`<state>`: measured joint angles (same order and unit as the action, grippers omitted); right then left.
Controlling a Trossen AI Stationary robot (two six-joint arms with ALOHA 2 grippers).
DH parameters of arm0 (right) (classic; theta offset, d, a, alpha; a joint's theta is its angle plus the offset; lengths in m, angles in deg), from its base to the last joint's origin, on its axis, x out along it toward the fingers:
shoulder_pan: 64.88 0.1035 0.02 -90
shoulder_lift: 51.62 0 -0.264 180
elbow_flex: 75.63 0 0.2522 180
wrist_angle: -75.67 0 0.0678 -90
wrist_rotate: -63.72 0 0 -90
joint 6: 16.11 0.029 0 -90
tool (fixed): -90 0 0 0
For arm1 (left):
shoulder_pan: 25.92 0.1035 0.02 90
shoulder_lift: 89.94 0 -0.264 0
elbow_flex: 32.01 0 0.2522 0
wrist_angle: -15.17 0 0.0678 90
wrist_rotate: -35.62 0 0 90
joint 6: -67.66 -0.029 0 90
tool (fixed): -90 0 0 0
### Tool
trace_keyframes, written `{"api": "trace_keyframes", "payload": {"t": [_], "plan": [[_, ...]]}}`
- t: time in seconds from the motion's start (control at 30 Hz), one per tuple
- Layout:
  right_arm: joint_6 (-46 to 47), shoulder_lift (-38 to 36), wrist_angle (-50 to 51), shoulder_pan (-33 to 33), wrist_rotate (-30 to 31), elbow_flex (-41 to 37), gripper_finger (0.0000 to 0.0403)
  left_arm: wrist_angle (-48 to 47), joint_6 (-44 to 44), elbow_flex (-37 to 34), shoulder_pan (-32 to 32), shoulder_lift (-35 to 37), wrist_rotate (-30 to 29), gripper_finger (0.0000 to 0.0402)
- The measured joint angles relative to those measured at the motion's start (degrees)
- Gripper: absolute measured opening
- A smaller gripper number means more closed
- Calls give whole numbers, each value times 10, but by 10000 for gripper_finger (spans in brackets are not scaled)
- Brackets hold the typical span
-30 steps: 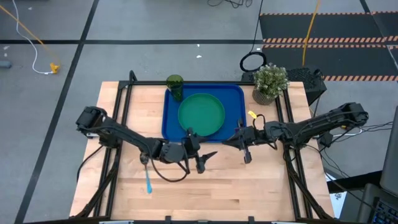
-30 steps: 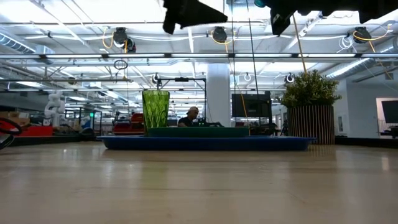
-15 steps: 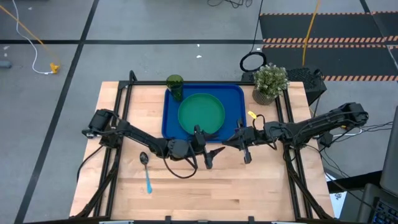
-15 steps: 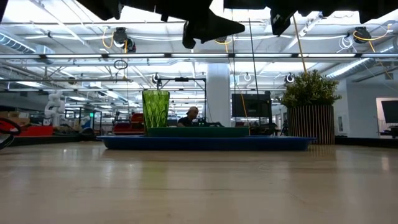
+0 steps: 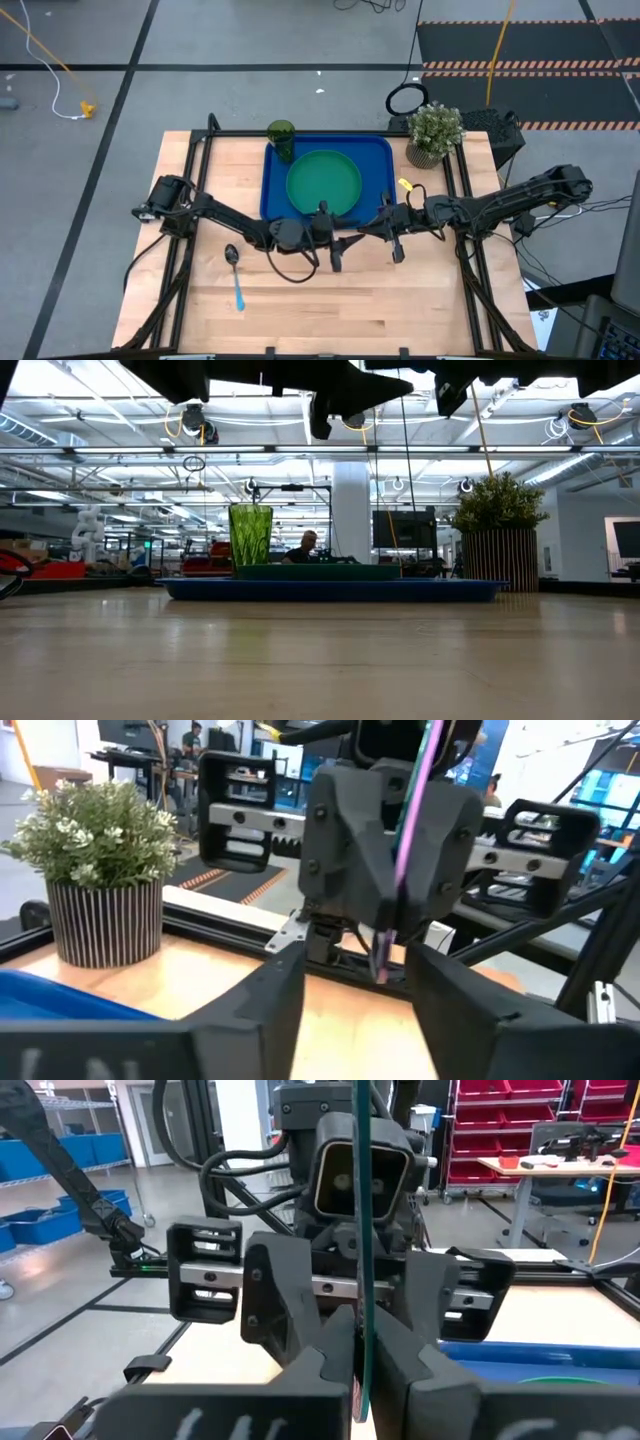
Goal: Pick and place plate/cup/fork/spoon on tray
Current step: Put the fork beside the green plate
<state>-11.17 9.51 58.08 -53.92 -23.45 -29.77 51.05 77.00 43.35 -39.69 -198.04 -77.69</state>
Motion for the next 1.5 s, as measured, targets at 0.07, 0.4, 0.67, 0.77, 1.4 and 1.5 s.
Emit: {"api": "trace_keyframes", "payload": {"t": [0.07,0.4,0.67,0.77,1.4,1.5], "plan": [[2,0,0,0,0,0,2,-1,0,0,2,0,2,146],[2,0,0,0,1,0,2,1,0,0,12,0,30,35],[4,0,0,0,4,0,2,1,-7,0,14,0,42,8],[4,0,0,0,23,0,10,1,-6,0,14,0,35,7],[-42,-3,-59,81,349,0,220,-58,-45,0,-31,-17,-334,4],[-41,-2,-81,86,352,1,236,-54,-27,3,-31,-46,-359,4]]}}
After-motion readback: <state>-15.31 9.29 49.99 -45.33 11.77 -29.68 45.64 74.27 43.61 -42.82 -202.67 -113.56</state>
